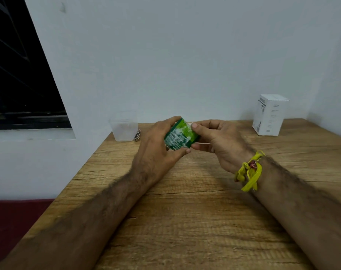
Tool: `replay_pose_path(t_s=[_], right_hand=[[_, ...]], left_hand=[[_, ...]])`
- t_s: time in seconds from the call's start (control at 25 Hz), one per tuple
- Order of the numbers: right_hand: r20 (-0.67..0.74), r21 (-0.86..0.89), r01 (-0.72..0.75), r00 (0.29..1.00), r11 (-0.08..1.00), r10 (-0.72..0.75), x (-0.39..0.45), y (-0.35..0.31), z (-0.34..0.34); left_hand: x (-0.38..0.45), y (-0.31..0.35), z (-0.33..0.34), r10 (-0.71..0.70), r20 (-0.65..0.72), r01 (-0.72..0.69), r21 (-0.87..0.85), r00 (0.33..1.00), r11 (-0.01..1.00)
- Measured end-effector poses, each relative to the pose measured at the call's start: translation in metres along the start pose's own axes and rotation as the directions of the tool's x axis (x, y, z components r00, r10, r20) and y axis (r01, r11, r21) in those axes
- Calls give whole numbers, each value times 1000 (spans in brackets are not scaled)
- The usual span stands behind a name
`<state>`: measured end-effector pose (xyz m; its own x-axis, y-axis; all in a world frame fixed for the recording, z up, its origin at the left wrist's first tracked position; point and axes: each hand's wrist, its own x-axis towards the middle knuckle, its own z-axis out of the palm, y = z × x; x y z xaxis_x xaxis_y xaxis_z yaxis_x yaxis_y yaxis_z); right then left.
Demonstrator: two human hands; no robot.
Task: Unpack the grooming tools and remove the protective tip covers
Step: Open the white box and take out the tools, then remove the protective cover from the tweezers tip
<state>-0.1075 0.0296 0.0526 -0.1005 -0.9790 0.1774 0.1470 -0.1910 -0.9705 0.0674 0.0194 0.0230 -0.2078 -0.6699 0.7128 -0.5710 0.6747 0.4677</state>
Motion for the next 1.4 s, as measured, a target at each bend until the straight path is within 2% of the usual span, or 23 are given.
replay_pose_path(t_s=[0.12,0.2,0.28,0.36,0.44,0.52,0.64,0.72,0.88,1.0,1.12,1.2,1.28,1.32,1.4], right_hand=[[-3,-27,1,1000,1000,-1,0,-1,-1],[-5,-43,-3,1000,999,3,1,0,-2],[-25,-47,17,1000,999,-18,4,1,-2],[-80,3,86,993,996,-85,8,2,-3],[-136,47,164,978,985,-156,13,4,-4],[-153,49,189,972,981,-180,15,11,-3],[-143,29,160,978,987,-154,18,24,-1],[-143,25,145,980,989,-140,20,28,-4],[-225,-1,126,967,992,-123,24,24,-10],[-292,10,134,948,991,-125,24,21,-1],[-305,-79,161,936,984,-178,34,15,11],[-318,-208,161,921,965,-223,45,16,15],[-328,-313,176,902,933,-280,50,26,11],[-316,-370,186,896,910,-312,51,32,7],[-285,-454,202,890,868,-356,51,39,-4]], left_hand=[[-1,4,3,0,-30,1,22,1000,1000],[0,2,1,-108,-23,104,-148,994,984],[-1,-1,-1,-212,72,224,-336,974,915],[-2,-2,-1,-272,137,305,-401,952,864],[1,-2,0,-356,98,365,-394,929,844],[8,-7,-2,-489,10,457,-367,873,810],[17,-25,-16,-721,-38,655,-388,692,649],[16,-37,-28,-803,-71,741,-343,592,577],[12,-50,-42,-812,-234,785,-218,535,580],[12,-54,-49,-831,-268,831,-153,487,536],[9,-53,-56,-827,-250,859,45,503,509],[7,-50,-57,-802,-237,835,223,548,504],[6,-48,-57,-735,-269,771,370,623,518],[6,-47,-57,-668,-301,725,406,681,556],[10,-45,-56,-515,-330,609,341,791,716]])
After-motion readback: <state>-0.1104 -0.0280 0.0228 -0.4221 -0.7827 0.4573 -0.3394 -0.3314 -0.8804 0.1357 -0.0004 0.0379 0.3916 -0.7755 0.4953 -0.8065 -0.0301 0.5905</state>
